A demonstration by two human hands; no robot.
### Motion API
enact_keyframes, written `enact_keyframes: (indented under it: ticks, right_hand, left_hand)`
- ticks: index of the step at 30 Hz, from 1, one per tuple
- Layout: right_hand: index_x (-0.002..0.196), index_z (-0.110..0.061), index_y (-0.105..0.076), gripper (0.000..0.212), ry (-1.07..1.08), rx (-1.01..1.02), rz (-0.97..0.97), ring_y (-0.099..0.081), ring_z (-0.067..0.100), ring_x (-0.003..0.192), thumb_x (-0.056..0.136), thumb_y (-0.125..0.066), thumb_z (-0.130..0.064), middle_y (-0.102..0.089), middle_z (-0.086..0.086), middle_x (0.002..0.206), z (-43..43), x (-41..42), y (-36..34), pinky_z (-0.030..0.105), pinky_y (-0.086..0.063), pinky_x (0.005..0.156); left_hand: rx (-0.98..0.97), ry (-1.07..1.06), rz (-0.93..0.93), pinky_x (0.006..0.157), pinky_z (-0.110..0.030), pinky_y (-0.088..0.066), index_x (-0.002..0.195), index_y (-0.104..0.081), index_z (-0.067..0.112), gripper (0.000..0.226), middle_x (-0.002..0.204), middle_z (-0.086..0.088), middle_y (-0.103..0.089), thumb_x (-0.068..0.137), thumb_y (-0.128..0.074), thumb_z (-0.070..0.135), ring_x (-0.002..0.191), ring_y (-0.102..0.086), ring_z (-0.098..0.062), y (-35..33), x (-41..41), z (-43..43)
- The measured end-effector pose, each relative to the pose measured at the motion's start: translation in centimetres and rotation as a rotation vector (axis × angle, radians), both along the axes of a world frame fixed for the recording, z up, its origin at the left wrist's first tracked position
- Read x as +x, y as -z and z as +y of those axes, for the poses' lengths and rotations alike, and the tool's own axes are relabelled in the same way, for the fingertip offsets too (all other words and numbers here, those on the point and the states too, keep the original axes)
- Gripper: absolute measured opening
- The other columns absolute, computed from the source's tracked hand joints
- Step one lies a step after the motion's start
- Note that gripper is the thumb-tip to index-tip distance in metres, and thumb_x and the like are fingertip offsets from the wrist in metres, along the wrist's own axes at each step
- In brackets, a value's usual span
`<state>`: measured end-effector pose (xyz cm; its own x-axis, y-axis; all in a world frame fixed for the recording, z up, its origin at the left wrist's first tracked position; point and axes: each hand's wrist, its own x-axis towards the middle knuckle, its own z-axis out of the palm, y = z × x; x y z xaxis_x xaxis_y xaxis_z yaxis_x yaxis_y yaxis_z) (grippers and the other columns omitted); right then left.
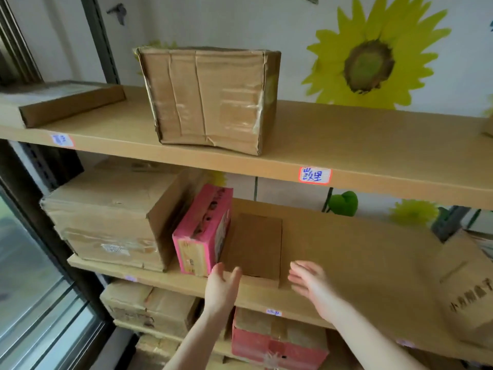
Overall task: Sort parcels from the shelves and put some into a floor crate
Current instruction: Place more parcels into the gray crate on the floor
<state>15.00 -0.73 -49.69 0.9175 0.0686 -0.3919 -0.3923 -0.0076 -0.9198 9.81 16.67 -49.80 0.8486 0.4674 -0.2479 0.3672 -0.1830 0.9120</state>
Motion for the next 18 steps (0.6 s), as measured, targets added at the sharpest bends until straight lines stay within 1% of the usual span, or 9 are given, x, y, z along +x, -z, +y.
enact_keyframes:
  ticks: [3, 5, 9, 12, 14, 15, 16, 17, 18]
  right_hand:
    - [0.115, -0.013, -0.048, 0.026, -0.067, -0.080, 0.040, -0.054, 0.019, 0.106, 0.091, -0.057, -0.018, -0.052, 0.011, 0.127, 0.6, 2.4, 0.9, 0.032, -0.046, 0.092]
    - [0.125, -0.012, -0.045, 0.036, -0.102, -0.126, 0.064, -0.050, 0.022, 0.116, 0.092, -0.056, -0.019, -0.047, 0.011, 0.134, 1.2, 3.3, 1.5, 0.033, -0.043, 0.097]
    - [0.136, -0.013, -0.037, 0.047, -0.122, -0.172, 0.120, -0.043, 0.023, 0.126, 0.093, -0.053, -0.022, -0.041, 0.010, 0.142, 2.3, 3.3, 2.4, 0.033, -0.037, 0.105]
    - [0.140, -0.016, -0.034, 0.048, -0.096, -0.238, 0.098, -0.039, 0.023, 0.131, 0.095, -0.049, -0.021, -0.036, 0.007, 0.146, 2.6, 2.7, 2.4, 0.036, -0.031, 0.111]
    - [0.141, -0.015, -0.034, 0.048, -0.084, -0.281, 0.044, -0.036, 0.022, 0.134, 0.095, -0.048, -0.011, -0.036, 0.007, 0.148, 2.2, 2.3, 1.9, 0.033, -0.028, 0.109]
    - [0.141, -0.014, -0.035, 0.049, -0.088, -0.298, 0.013, -0.035, 0.020, 0.135, 0.094, -0.047, -0.006, -0.036, 0.007, 0.148, 2.0, 2.2, 1.6, 0.031, -0.028, 0.109]
    - [0.140, -0.014, -0.036, 0.050, -0.091, -0.314, -0.007, -0.035, 0.019, 0.136, 0.093, -0.048, -0.003, -0.037, 0.006, 0.147, 1.7, 2.1, 1.2, 0.030, -0.027, 0.109]
    - [0.140, -0.014, -0.038, 0.050, -0.089, -0.325, -0.030, -0.036, 0.019, 0.135, 0.093, -0.048, -0.002, -0.039, 0.006, 0.146, 1.5, 2.0, 0.9, 0.030, -0.028, 0.109]
    - [0.139, -0.013, -0.040, 0.050, -0.078, -0.326, -0.044, -0.037, 0.018, 0.135, 0.092, -0.050, -0.001, -0.040, 0.005, 0.145, 1.3, 1.9, 0.5, 0.030, -0.028, 0.109]
  left_hand:
    - [0.151, 0.048, 0.026, 0.109, -0.031, -0.029, 0.143, -0.029, 0.002, 0.058, 0.143, -0.014, -0.040, 0.094, -0.052, 0.023, 0.134, -0.037, -0.025, 1.0, 1.7, -0.4]
    - [0.205, 0.058, 0.006, 0.103, -0.028, -0.033, 0.142, -0.030, 0.003, 0.056, 0.137, -0.015, -0.044, 0.093, -0.052, 0.020, 0.128, -0.042, -0.027, 1.6, 2.6, -0.4]
    - [0.158, 0.024, 0.078, 0.098, -0.036, -0.043, 0.136, -0.037, 0.003, 0.049, 0.125, -0.017, -0.054, 0.091, -0.052, 0.016, 0.114, -0.052, -0.033, 2.6, 4.2, -0.2]
    - [0.135, -0.015, 0.160, 0.091, -0.038, -0.047, 0.118, -0.050, -0.001, 0.033, 0.112, -0.018, -0.059, 0.089, -0.052, 0.015, 0.102, -0.056, -0.034, 3.0, 4.9, 0.0]
    - [0.091, -0.011, 0.147, 0.079, -0.036, -0.051, 0.103, -0.057, -0.003, 0.023, 0.091, -0.014, -0.061, 0.087, -0.054, 0.013, 0.085, -0.056, -0.032, 2.9, 5.0, 0.2]
    - [0.042, -0.011, 0.110, 0.071, -0.031, -0.051, 0.100, -0.060, -0.004, 0.021, 0.082, -0.009, -0.059, 0.086, -0.056, 0.011, 0.078, -0.054, -0.028, 2.5, 4.9, 0.2]
    - [-0.012, -0.019, 0.065, 0.070, -0.025, -0.049, 0.106, -0.062, -0.004, 0.024, 0.081, -0.007, -0.059, 0.086, -0.057, 0.010, 0.077, -0.054, -0.024, 2.1, 4.8, 0.2]
    - [-0.072, -0.038, 0.033, 0.077, -0.023, -0.048, 0.116, -0.060, -0.002, 0.032, 0.092, -0.007, -0.061, 0.087, -0.059, 0.011, 0.087, -0.057, -0.023, 1.6, 4.8, 0.1]
    - [-0.127, -0.062, 0.003, 0.088, -0.026, -0.047, 0.125, -0.055, 0.001, 0.040, 0.106, -0.008, -0.062, 0.087, -0.060, 0.013, 0.100, -0.058, -0.024, 1.0, 4.8, 0.0]
